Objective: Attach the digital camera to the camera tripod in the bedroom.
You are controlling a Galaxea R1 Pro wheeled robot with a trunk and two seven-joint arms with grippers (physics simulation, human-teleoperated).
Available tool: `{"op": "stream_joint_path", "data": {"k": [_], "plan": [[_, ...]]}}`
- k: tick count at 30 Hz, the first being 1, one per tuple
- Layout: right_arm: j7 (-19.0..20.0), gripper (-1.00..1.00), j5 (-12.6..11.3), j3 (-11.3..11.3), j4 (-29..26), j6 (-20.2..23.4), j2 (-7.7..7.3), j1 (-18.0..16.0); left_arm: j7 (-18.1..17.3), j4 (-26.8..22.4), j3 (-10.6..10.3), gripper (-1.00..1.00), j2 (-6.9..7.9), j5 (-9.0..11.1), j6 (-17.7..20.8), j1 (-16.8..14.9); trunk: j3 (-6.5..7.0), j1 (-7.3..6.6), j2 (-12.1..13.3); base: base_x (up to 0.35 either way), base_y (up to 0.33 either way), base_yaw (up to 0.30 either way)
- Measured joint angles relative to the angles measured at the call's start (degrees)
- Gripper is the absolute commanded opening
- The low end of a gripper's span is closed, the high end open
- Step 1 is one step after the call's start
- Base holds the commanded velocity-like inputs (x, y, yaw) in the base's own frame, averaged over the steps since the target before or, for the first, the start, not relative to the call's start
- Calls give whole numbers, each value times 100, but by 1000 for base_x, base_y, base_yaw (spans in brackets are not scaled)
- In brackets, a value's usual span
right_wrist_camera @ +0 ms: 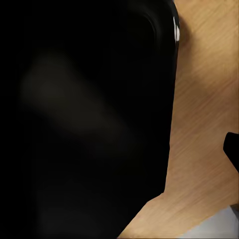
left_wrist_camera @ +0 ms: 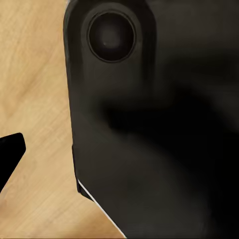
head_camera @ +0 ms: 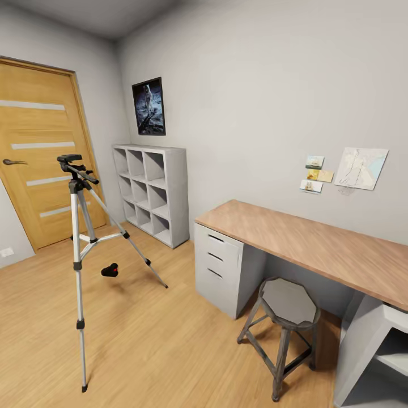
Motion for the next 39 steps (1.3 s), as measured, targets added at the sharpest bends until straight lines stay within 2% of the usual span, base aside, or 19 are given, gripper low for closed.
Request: {"op": "stream_joint_path", "data": {"k": [3,25,27,39], "plan": [[-8,100,71,27,1,31,-41,-3,-25,-92,53,100,-8,74,-43,7,1,0,1,0,0,0],[-11,100,80,28,3,-13,-19,9,-16,-128,65,100,10,71,-232,7,1,0,1,0,0,0],[-31,100,74,25,7,-10,16,9,-16,-129,63,100,22,129,-234,7,1,0,1,0,0,49],[-39,100,85,38,9,-8,-1,8,-16,-128,61,100,34,452,-237,7,1,0,1,0,0,224]]}}
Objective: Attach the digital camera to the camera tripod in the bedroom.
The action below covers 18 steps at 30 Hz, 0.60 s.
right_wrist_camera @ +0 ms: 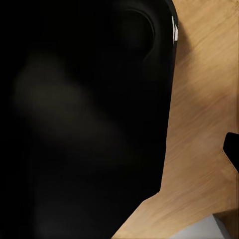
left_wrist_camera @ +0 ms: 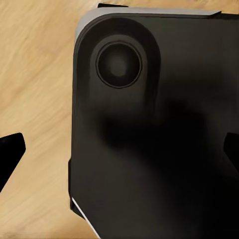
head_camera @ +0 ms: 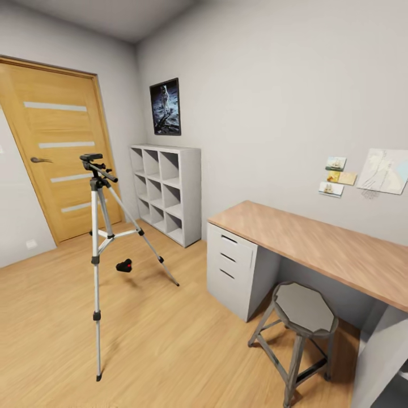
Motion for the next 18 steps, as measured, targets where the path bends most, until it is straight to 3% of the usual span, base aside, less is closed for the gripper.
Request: {"op": "stream_joint_path", "data": {"k": [9,13,18], "plan": [[-2,100,2,-7,-5,-8,2,0,20,-5,38,100,-3,104,4,0,0,0,0,0,0,275],[1,100,8,0,-8,-3,29,0,38,-21,77,100,-3,292,7,0,0,0,0,0,0,277],[2,100,10,184,-14,-1,46,0,37,-57,90,100,50,623,7,0,0,0,0,0,0,277]]}}
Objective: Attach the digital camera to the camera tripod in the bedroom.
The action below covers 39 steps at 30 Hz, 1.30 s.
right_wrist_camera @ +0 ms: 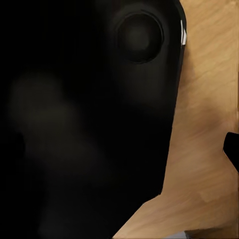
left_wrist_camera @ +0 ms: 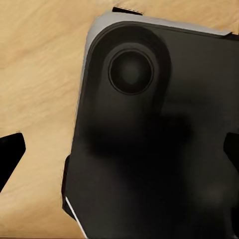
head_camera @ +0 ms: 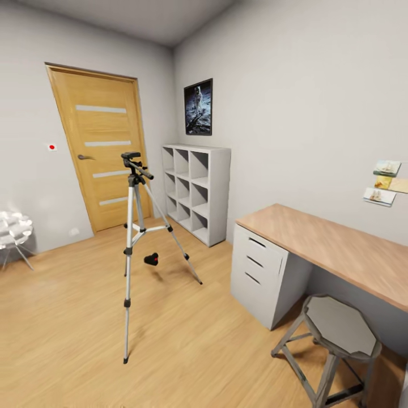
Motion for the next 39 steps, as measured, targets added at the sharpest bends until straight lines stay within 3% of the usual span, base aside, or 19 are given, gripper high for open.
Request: {"op": "stream_joint_path", "data": {"k": [1,4,8,24,39], "plan": [[-4,100,-1,221,-17,1,9,-1,-7,-27,6,100,23,265,-4,0,0,0,0,0,0,277],[-7,100,-4,457,-33,1,12,-1,-17,-41,7,100,34,532,-7,0,1,0,0,0,0,277],[-10,100,-6,551,-38,-4,-1,-1,-20,-45,9,100,30,658,-8,0,1,0,0,0,0,277],[-5,100,-86,536,-47,-319,-82,-1,-5,-47,21,100,25,736,-62,0,1,0,0,0,0,277],[-10,100,-73,539,-50,-326,-97,-1,4,-40,27,100,21,756,-182,0,1,0,1,0,0,278]]}}
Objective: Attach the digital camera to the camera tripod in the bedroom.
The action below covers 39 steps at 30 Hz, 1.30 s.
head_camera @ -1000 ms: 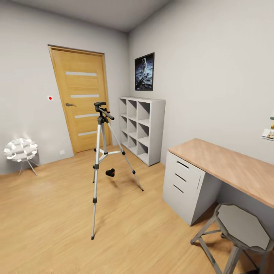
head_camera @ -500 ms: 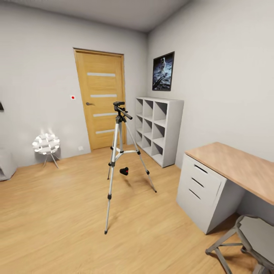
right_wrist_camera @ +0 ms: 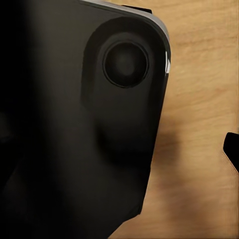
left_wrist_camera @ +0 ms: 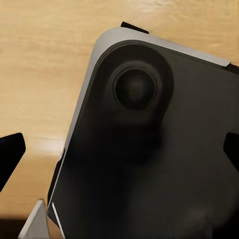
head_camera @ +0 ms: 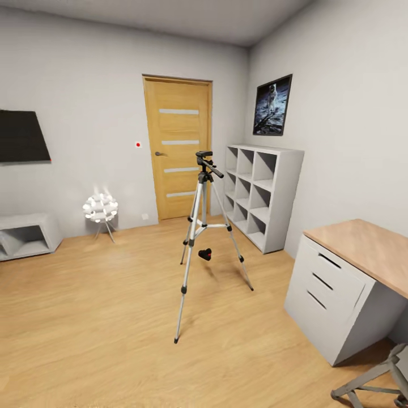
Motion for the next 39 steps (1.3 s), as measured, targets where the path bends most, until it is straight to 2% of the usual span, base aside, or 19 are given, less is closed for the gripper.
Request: {"op": "stream_joint_path", "data": {"k": [26,39], "plan": [[-17,100,18,39,2,-16,15,0,7,-3,0,100,-9,38,-2,0,0,-1,0,14,0,288],[-17,100,18,52,3,-75,-1,0,7,1,-48,100,-16,28,0,0,0,-3,-1,290,0,43]]}}
